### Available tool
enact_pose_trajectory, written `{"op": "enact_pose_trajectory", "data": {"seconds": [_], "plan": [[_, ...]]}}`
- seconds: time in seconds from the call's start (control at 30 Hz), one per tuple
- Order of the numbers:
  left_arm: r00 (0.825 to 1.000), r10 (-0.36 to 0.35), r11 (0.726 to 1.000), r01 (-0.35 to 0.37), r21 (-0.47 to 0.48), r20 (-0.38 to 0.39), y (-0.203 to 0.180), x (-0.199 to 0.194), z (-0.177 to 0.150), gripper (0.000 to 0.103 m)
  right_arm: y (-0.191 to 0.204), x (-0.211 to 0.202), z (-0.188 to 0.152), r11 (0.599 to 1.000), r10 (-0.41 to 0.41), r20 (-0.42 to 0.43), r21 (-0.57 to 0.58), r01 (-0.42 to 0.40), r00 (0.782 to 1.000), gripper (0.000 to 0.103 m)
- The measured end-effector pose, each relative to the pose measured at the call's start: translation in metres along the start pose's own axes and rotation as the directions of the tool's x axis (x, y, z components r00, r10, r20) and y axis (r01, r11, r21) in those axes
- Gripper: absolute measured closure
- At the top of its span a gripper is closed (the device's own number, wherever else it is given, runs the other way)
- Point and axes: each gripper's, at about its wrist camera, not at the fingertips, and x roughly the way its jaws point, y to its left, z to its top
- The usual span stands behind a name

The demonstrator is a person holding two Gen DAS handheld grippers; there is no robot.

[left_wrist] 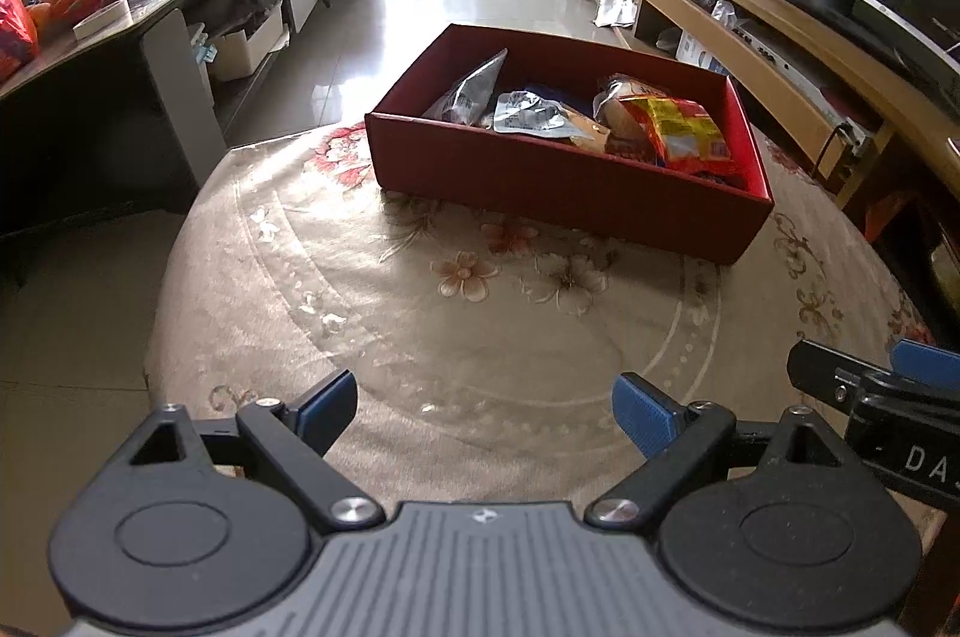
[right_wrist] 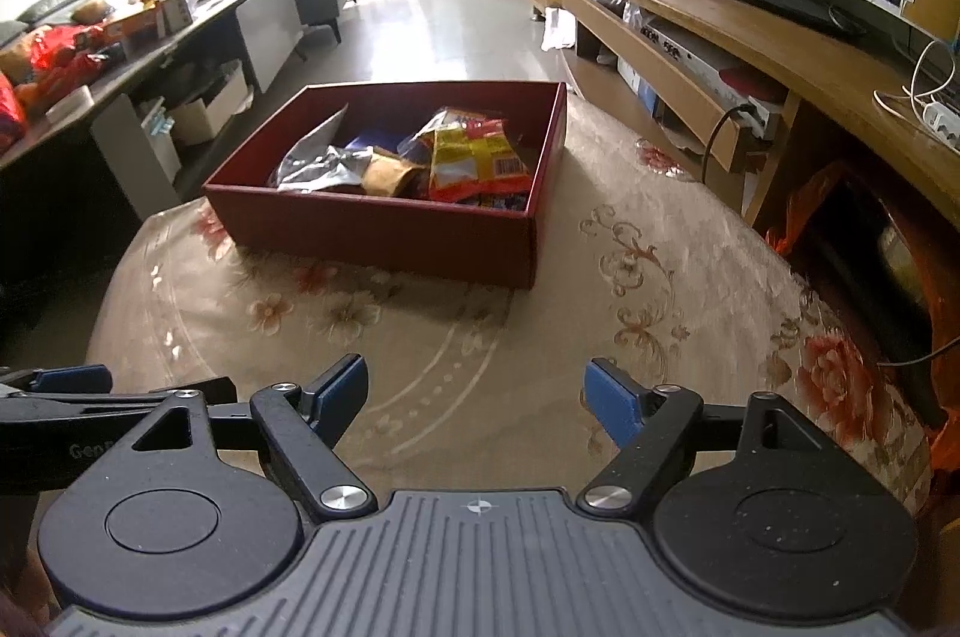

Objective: Organize snacks

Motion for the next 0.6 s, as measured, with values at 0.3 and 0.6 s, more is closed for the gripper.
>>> {"op": "enact_pose_trajectory", "data": {"seconds": [0.3,0.6], "plan": [[1.000,-0.001,1.000,0.001,0.024,-0.012,0.000,-0.005,-0.013,0.009,0.004,-0.007,-0.013,1.000,-0.001,-0.009,-0.013,0.001,1.000,0.018],[1.000,-0.007,1.000,0.007,0.007,-0.013,0.004,-0.009,-0.021,0.009,0.008,-0.008,-0.021,1.000,-0.001,-0.025,-0.031,0.000,1.000,0.018]]}}
